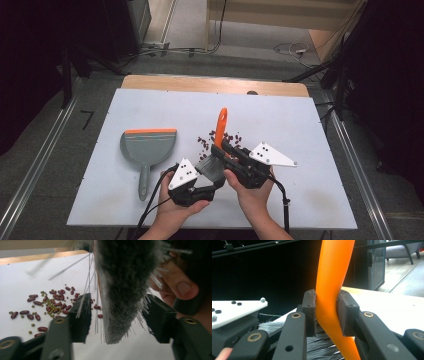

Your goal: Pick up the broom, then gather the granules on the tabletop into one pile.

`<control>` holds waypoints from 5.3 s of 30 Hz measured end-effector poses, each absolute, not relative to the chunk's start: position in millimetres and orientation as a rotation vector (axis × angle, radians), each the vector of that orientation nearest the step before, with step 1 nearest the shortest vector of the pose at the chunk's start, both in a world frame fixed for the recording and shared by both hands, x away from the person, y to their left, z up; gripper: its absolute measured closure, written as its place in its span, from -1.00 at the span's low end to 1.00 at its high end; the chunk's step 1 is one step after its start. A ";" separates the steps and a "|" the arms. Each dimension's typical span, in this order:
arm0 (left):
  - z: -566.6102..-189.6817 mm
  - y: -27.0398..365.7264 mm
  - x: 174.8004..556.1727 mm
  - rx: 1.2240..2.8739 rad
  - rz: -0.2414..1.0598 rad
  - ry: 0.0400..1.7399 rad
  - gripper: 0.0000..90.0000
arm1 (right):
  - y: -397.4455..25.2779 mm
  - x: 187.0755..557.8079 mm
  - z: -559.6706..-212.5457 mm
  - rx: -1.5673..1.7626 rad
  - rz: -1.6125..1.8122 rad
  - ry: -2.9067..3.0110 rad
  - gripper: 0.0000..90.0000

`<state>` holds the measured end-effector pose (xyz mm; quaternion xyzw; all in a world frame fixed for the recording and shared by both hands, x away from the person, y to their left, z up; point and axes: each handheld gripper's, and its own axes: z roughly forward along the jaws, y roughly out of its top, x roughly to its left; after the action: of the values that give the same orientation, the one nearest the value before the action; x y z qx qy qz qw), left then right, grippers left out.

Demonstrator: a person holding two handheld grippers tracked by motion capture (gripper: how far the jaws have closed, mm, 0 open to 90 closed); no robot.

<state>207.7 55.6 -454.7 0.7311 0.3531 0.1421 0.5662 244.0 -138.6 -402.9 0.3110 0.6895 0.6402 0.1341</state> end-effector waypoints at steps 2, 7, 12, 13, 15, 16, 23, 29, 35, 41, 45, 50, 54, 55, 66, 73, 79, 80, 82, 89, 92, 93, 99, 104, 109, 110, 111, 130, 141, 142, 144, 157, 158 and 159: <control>-454.7 56.3 208.0 1.713 0.337 0.835 0.23 | -138.1 244.1 -403.8 0.900 1.857 1.996 0.54; -454.3 60.3 209.0 1.698 0.344 0.850 0.70 | -137.1 243.2 -406.1 0.912 1.844 1.987 0.54; -453.8 62.9 208.4 1.705 0.369 0.848 0.87 | -136.6 243.7 -406.5 0.894 1.851 1.990 0.53; -453.6 63.5 208.2 1.711 0.377 0.845 0.88 | -136.1 244.0 -406.7 0.886 1.852 1.996 0.53; -453.1 65.3 207.7 1.720 0.395 0.847 0.89 | -135.9 245.0 -406.9 0.877 1.856 2.009 0.52; -452.6 66.7 208.1 1.722 0.396 0.843 0.90 | -136.0 245.5 -406.5 0.858 1.852 2.012 0.50; -448.6 85.2 217.2 1.719 0.353 0.825 0.91 | -148.8 257.5 -397.2 0.737 1.916 2.086 0.00; -444.3 104.5 225.1 1.732 0.300 0.738 0.91 | -165.8 272.3 -392.6 0.617 1.987 2.197 0.08; -434.9 127.8 230.8 1.744 0.223 0.605 0.91 | -171.2 281.0 -397.9 0.513 2.054 2.297 0.12; -433.5 129.5 230.4 1.757 0.138 0.502 0.91 | -161.3 280.2 -403.3 0.454 2.053 2.393 0.08; -433.9 123.9 228.4 1.772 0.095 0.443 0.91 | -152.3 278.2 -407.2 0.397 2.053 2.475 0.07; -433.3 121.5 226.6 1.767 0.050 0.393 0.91 | -149.0 278.6 -412.1 0.350 2.107 2.519 0.19; -433.6 120.7 227.0 1.763 0.031 0.387 0.91 | -150.0 280.2 -414.9 0.333 2.161 2.536 0.36; -433.7 120.7 227.1 1.762 0.027 0.385 0.91 | -149.9 280.6 -415.8 0.335 2.171 2.542 0.39; -434.5 119.9 226.9 1.743 0.018 0.366 0.88 | -151.7 278.1 -413.8 0.310 2.165 2.562 0.52; -435.3 125.1 228.1 1.726 0.084 0.476 0.24 | -153.5 275.5 -409.6 0.360 2.078 2.536 0.53; -438.0 141.0 232.0 1.717 0.181 0.623 -0.63 | -161.3 279.5 -407.0 0.457 2.013 2.479 0.53; -438.0 141.0 232.0 1.717 0.181 0.623 -0.69 | -162.4 280.4 -406.8 0.470 2.004 2.471 0.53; -437.8 145.0 231.6 1.715 0.214 0.646 -0.75 | -163.8 281.3 -406.6 0.485 1.993 2.464 0.53; -439.2 165.1 230.4 1.682 0.281 0.698 -1.00 | -174.6 287.1 -404.4 0.606 1.898 2.420 0.53; -438.6 171.9 229.7 1.673 0.314 0.727 -1.00 | -176.6 288.3 -403.6 0.630 1.867 2.407 0.53; -438.5 173.5 229.1 1.670 0.329 0.735 -1.00 | -178.6 289.8 -402.7 0.659 1.844 2.397 0.53; -438.6 182.6 226.1 1.666 0.361 0.754 -1.00 | -184.3 291.9 -400.3 0.721 1.773 2.367 0.53; -441.4 190.1 224.6 1.669 0.377 0.772 -1.00 | -190.8 294.6 -396.6 0.802 1.697 2.325 0.53; -448.7 201.5 224.5 1.656 0.397 0.812 -1.00 | -196.5 297.9 -395.4 0.853 1.627 2.305 0.53; -450.4 204.5 224.8 1.653 0.396 0.822 -1.00 | -197.7 298.9 -395.2 0.865 1.612 2.306 0.53; -451.8 207.1 225.0 1.644 0.394 0.831 -1.00 | -198.8 300.0 -395.3 0.873 1.597 2.302 0.53; -461.2 226.4 217.9 1.638 0.477 0.873 -1.00 | -222.8 318.8 -395.0 1.080 1.397 2.235 0.53; -464.2 229.8 216.5 1.611 0.476 0.898 -1.00 | -222.8 348.1 -403.1 1.153 1.183 2.241 0.53; -464.7 229.8 216.1 1.610 0.473 0.901 -1.00 | -222.4 351.6 -403.7 1.155 1.165 2.244 0.53; -465.5 229.6 215.5 1.610 0.472 0.901 -1.00 | -221.5 357.9 -405.1 1.166 1.123 2.244 0.53; -466.9 231.9 215.1 1.613 0.468 0.900 -1.00 | -195.8 393.2 -422.9 1.083 0.815 2.301 0.53; -466.9 232.2 215.1 1.615 0.468 0.900 -1.00 | -193.2 396.2 -423.1 1.075 0.804 2.308 0.53; -467.0 232.2 215.2 1.616 0.467 0.901 -1.00 | -190.3 399.5 -423.6 1.068 0.785 2.312 0.53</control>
<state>215.2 232.2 -467.0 0.6907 0.3851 0.1998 0.5785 399.5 -190.3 -423.6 0.3893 0.8431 0.2863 0.2359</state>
